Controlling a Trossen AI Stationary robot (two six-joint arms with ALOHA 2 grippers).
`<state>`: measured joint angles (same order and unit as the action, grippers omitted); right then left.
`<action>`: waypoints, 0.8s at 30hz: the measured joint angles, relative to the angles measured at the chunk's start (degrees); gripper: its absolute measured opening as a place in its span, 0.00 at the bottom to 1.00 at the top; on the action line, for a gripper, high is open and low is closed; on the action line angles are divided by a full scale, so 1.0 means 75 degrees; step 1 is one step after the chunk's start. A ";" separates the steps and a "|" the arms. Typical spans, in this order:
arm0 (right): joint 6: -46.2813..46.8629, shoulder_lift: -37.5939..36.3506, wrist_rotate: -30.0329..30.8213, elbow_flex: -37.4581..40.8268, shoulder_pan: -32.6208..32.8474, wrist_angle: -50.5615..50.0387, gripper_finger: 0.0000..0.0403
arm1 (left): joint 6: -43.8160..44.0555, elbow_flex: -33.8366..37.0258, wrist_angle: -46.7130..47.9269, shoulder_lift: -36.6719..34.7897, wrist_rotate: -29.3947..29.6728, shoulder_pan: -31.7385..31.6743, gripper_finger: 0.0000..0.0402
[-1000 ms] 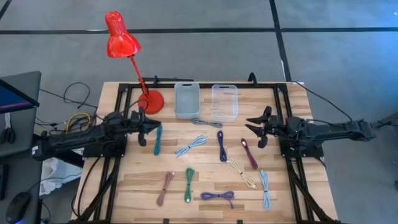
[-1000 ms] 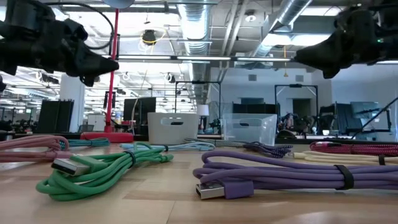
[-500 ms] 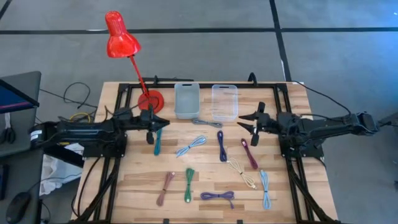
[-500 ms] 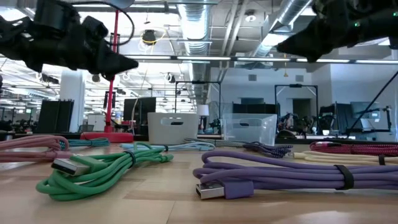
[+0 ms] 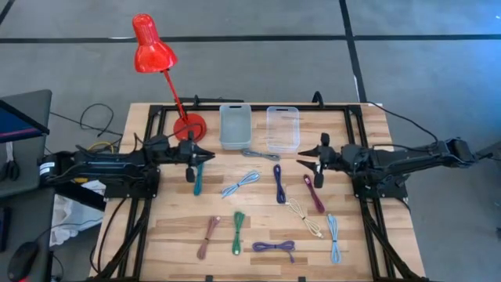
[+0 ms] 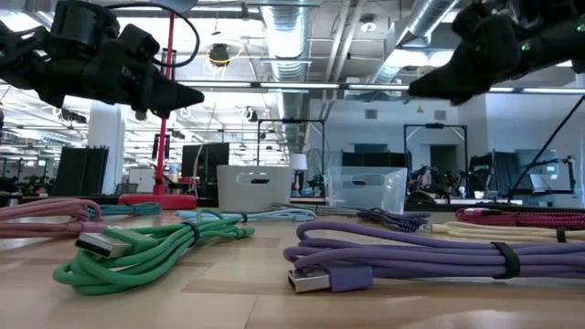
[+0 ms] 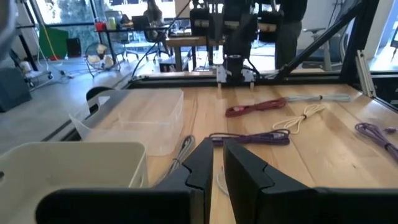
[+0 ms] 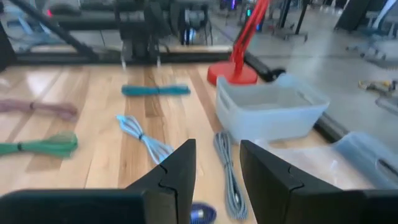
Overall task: Pick & Place USB Port
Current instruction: Put the gray charger cable into the transparent bin
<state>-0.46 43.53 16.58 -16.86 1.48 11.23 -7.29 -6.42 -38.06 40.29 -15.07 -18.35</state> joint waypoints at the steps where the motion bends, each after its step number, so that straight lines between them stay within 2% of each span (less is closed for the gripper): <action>1: 0.0047 0.0155 0.0002 0.0000 0.0002 -0.0001 0.29 | 0.0000 0.0000 0.0010 -0.0017 0.0000 0.0000 0.10; 11: 0.0152 0.1878 -0.0012 -0.0173 0.0003 0.0584 0.29 | 0.0003 0.0003 0.0006 -0.0023 0.0000 0.0000 0.10; 15: 0.0172 0.2653 -0.0018 -0.0829 0.0018 0.0487 0.29 | 0.0003 0.0004 -0.0008 -0.0023 0.0000 0.0000 0.10; 19: 0.0116 0.3571 0.0000 -0.1742 0.0052 -0.0455 0.30 | 0.0004 0.0006 -0.0015 -0.0023 0.0000 0.0000 0.10; 24: 0.0255 0.4847 -0.0007 -0.2548 0.0079 -0.1039 0.36 | 0.0004 0.0006 -0.0015 -0.0023 0.0003 0.0000 0.10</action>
<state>1.45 79.89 16.53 -35.97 2.07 3.44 -7.26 -6.37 -38.17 40.12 -15.05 -18.35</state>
